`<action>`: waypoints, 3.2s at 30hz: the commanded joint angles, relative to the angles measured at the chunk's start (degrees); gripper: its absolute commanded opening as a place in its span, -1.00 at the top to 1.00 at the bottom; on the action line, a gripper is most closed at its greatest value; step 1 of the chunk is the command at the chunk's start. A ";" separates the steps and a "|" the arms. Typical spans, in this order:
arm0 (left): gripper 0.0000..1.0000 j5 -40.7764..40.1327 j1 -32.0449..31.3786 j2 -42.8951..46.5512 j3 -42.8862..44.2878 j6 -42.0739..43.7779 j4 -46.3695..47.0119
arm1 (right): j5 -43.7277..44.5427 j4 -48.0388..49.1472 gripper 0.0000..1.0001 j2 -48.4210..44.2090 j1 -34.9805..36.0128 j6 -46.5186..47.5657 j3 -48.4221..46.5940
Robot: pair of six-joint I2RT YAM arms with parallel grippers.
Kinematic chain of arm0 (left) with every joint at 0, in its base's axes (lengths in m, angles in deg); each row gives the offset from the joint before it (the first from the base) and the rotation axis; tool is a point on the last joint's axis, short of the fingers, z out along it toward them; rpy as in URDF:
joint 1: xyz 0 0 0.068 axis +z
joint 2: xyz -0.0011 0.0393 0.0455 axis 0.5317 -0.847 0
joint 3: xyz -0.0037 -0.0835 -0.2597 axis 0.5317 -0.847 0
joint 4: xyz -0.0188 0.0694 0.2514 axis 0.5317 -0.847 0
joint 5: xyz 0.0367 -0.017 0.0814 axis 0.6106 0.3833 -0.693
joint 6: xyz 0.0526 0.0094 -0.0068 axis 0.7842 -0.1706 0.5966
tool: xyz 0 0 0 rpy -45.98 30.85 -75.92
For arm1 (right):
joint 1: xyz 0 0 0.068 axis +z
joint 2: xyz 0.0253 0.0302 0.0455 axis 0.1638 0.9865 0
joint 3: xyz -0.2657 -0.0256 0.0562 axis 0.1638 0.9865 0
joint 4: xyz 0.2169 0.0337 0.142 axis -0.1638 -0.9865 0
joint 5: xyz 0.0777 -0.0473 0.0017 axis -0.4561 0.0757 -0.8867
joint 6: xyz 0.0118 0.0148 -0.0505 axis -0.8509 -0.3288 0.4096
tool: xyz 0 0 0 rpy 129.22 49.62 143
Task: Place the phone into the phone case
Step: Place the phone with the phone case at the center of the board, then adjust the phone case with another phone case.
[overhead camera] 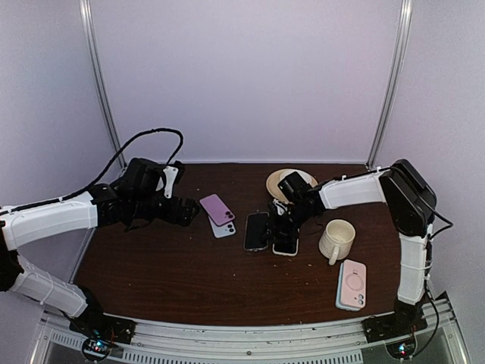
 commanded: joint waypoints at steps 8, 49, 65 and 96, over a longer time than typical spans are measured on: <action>-0.95 0.18 0.95 -0.69 0.71 -0.10 0.83 | 7.75 -10.70 0.03 -2.40 0.31 5.18 -5.03; -0.95 23.65 16.72 -38.48 23.86 -15.81 2.94 | 44.35 -55.67 -0.22 -40.59 8.51 -5.25 13.15; -0.95 22.88 14.36 -32.92 21.42 -13.81 1.89 | 39.36 -36.60 -0.31 -37.21 8.21 -10.36 29.86; -0.95 23.84 13.88 -32.19 21.73 -13.01 1.97 | 41.75 -42.80 1.00 -39.20 8.17 -10.39 30.59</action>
